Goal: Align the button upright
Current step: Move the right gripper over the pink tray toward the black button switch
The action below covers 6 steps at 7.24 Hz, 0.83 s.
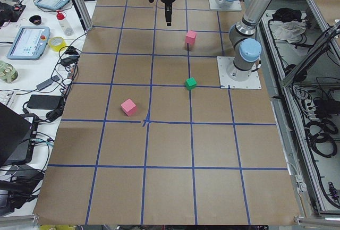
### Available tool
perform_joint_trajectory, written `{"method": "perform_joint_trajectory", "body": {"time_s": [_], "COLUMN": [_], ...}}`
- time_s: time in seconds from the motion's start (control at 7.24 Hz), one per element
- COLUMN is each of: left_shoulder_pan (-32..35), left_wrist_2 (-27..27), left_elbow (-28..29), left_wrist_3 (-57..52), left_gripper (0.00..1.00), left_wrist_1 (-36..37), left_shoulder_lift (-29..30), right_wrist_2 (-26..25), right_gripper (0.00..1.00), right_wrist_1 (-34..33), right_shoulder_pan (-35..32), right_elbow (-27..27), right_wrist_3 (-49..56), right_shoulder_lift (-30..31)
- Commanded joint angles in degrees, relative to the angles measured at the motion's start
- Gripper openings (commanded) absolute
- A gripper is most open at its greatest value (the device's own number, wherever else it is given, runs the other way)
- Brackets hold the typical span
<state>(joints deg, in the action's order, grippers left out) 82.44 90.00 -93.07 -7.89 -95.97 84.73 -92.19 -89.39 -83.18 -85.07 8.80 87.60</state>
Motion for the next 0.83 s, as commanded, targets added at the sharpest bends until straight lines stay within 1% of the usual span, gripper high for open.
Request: {"method": "perform_joint_trajectory", "body": {"time_s": [0.0, 0.14, 0.28, 0.41, 0.69], "left_shoulder_pan": [-0.1, 0.0, 0.0, 0.0, 0.0], "left_wrist_2": [0.0, -0.1, 0.0, 0.0, 0.1], "left_elbow": [0.0, -0.1, -0.3, -0.3, -0.3], "left_wrist_3": [-0.2, -0.2, -0.2, -0.2, -0.2], "left_gripper": [1.0, 1.0, 1.0, 1.0, 1.0], "left_wrist_1": [0.3, 0.3, 0.3, 0.3, 0.3], "left_shoulder_lift": [0.1, 0.2, 0.2, 0.2, 0.2], "right_wrist_2": [0.7, 0.8, 0.8, 0.9, 0.8], "right_gripper": [1.0, 1.0, 1.0, 1.0, 1.0], "right_wrist_1": [-0.6, -4.9, -10.8, -17.8, -32.5], "right_shoulder_pan": [9.7, 14.4, 18.8, 22.8, 27.6], "right_elbow": [-3.2, -6.1, -9.2, -13.1, -21.3], "right_wrist_3": [6.7, 11.5, 18.2, 22.2, 25.6], "right_shoulder_lift": [-0.9, -2.4, -4.2, -6.1, -8.7]}}
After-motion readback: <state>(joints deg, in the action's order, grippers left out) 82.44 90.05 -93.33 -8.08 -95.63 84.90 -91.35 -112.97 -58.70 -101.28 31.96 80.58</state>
